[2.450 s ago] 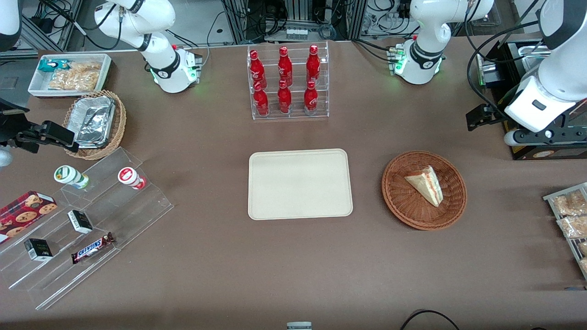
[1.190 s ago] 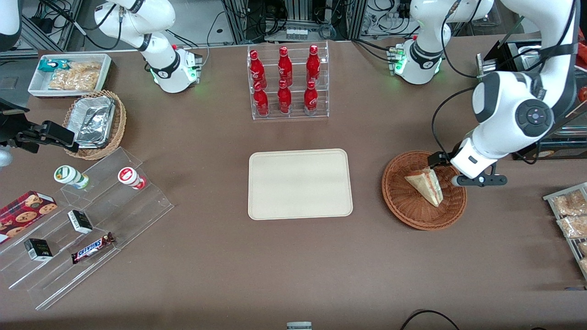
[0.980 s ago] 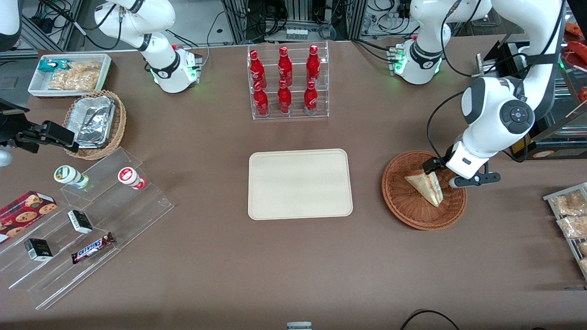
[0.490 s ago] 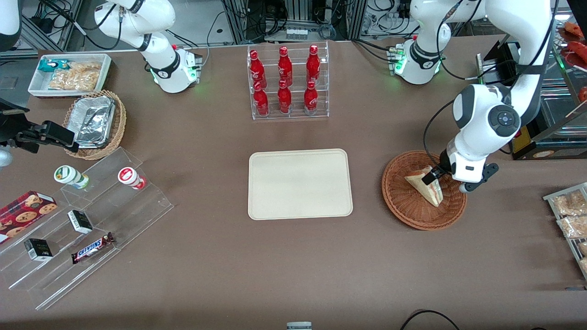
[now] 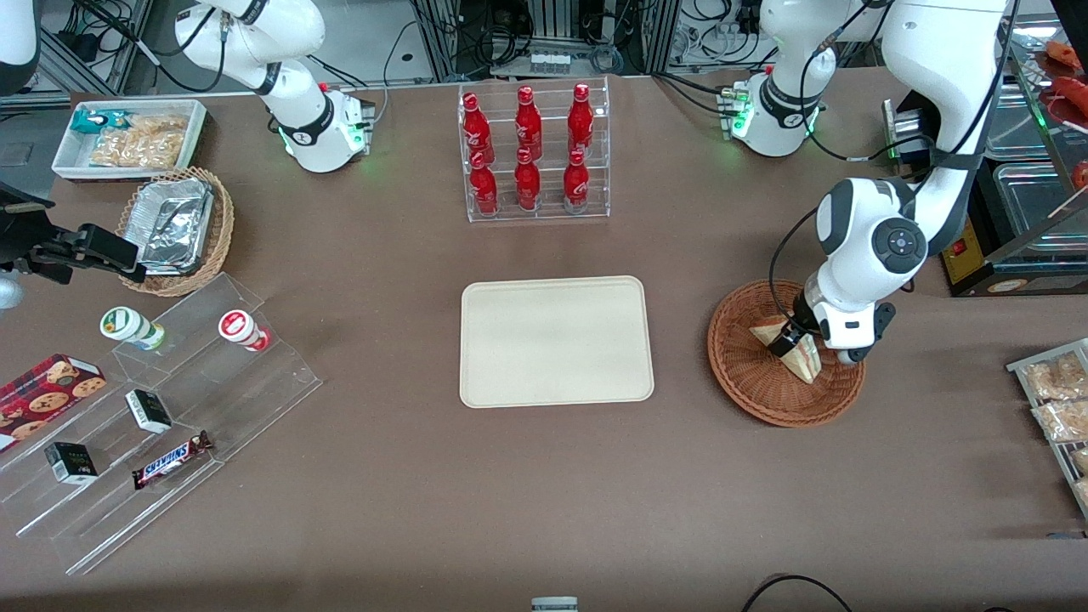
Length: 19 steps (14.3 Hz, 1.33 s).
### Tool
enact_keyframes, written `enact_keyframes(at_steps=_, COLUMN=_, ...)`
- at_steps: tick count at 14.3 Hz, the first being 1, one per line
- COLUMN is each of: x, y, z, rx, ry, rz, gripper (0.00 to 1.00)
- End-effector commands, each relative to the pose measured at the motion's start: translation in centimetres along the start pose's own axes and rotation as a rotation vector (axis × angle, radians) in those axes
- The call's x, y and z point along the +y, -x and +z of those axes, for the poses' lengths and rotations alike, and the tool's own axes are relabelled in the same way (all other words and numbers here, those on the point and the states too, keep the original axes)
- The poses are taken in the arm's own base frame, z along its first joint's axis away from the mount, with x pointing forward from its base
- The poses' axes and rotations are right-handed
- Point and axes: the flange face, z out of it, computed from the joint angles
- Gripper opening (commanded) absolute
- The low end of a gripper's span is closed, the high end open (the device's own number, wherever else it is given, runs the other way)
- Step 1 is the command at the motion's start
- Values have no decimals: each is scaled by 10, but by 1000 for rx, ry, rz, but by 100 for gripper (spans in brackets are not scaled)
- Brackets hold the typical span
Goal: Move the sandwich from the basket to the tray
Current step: 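Lower the left gripper onto the sandwich and close on it, then lift the sandwich out of the basket and carry it over the tray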
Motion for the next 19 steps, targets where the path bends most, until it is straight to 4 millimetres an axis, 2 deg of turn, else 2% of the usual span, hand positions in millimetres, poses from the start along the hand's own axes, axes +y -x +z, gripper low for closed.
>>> enact_keyframes(at_steps=1, x=-1, y=1, z=6, rx=3, ry=-10, rz=-7, gripper=12)
enact_keyframes(at_steps=2, x=-3, y=1, z=11, rx=-5, ry=-23, rz=3, gripper=4)
enact_keyframes(at_steps=4, x=-3, y=1, z=4, rx=-14, ry=-51, rz=94, gripper=2)
enact_keyframes(at_steps=6, x=3, y=-3, z=-25, rx=-17, ry=-62, rz=159, gripper=3)
enact_keyframes(at_steps=8, x=19, y=-9, z=-57, rx=-8, ry=-100, rz=221, gripper=4)
enact_keyframes(at_steps=9, x=31, y=-11, z=-72, rx=4, ry=-150, rz=342, gripper=7)
enact_keyframes(at_steps=11, x=65, y=4, z=-90, rx=-11, ry=-183, rz=498, gripper=10)
enact_keyframes(at_steps=12, x=83, y=20, z=-94, rx=-6, ry=-177, rz=540, gripper=15)
enact_keyframes(at_steps=13, x=99, y=37, z=-95, rx=1, ry=-171, rz=577, gripper=13)
enact_keyframes(at_steps=18, x=192, y=134, z=-70, rx=-42, ry=-102, rz=688, gripper=9)
enact_keyframes(at_steps=19, x=209, y=159, z=-64, rx=-69, ry=-80, rz=692, gripper=9)
